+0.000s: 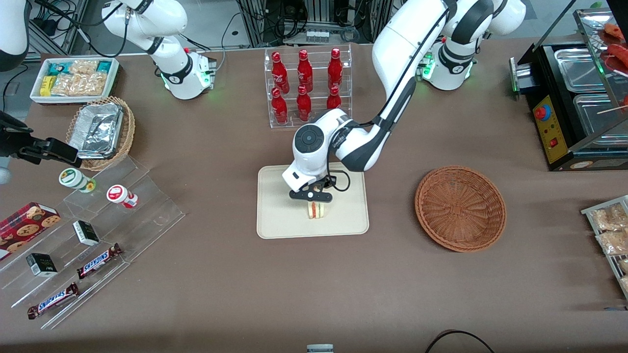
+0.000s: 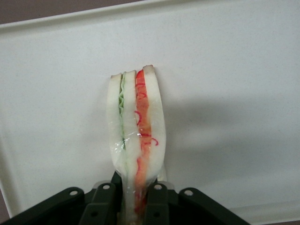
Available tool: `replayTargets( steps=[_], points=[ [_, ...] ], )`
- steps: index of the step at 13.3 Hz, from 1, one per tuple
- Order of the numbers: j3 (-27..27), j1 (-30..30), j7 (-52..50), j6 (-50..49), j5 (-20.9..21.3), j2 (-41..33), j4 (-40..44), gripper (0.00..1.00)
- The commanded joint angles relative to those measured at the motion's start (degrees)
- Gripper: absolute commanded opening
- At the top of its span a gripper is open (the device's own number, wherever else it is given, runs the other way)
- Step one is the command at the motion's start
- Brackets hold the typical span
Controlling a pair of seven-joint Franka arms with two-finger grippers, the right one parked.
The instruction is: Place sandwich from basket to tray
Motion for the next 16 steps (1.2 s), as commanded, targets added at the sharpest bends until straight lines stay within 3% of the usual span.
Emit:
replayTargets(
  steps=[1,7,14,16],
  points=[
    [0.6,-0.7,-2.0,-0.1,1.0,0.7,1.8,1.0],
    [1.2,1.0,-2.1,-4.5,1.0,-6.2,1.8,1.0],
    [1.2,11.6,0.5,-18.1,1.4,-20.2,0.3,1.0],
    [3.9,12.8,3.7,-21.4,1.9,-23.5,-1.1,1.0]
  ],
)
